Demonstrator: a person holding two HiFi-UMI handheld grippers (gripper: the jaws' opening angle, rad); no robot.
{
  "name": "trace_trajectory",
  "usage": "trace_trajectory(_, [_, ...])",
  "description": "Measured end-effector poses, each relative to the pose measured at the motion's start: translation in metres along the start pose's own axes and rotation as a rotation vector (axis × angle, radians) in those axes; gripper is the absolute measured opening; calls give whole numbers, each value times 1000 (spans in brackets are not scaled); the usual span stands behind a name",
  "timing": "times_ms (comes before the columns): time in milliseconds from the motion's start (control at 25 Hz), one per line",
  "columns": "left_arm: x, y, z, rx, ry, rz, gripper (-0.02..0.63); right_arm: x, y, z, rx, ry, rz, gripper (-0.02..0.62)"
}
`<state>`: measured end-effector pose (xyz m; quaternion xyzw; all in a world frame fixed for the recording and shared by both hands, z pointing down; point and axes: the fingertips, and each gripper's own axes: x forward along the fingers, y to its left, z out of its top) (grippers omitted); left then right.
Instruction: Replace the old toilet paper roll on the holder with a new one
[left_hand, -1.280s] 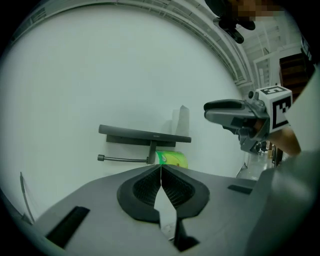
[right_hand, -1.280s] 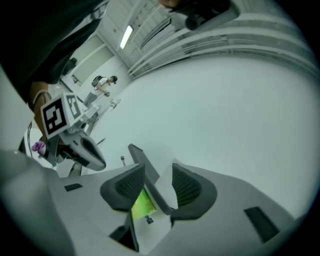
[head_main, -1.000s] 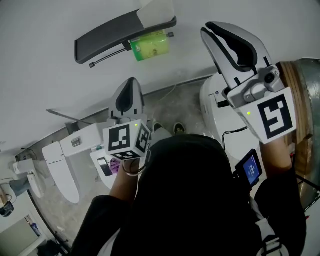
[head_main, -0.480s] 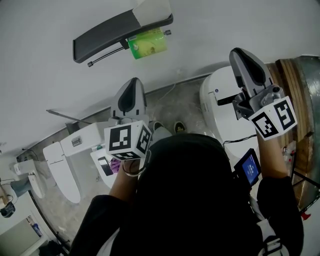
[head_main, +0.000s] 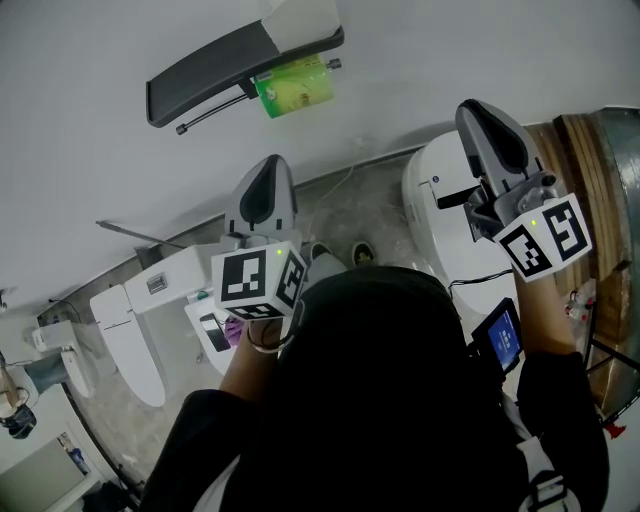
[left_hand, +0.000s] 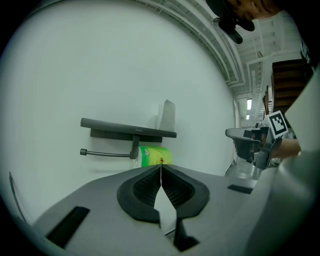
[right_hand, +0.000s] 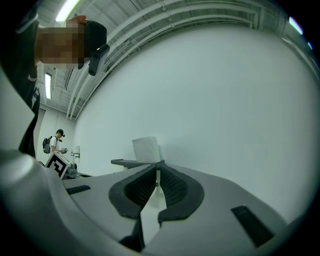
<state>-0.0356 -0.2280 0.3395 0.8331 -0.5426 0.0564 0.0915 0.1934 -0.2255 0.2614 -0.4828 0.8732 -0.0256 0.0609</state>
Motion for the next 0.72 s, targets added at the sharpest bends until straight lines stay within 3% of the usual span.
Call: trace_trajectory(720, [2,2,0,-4,6,3,23,6,2,-4,0,26,11,37])
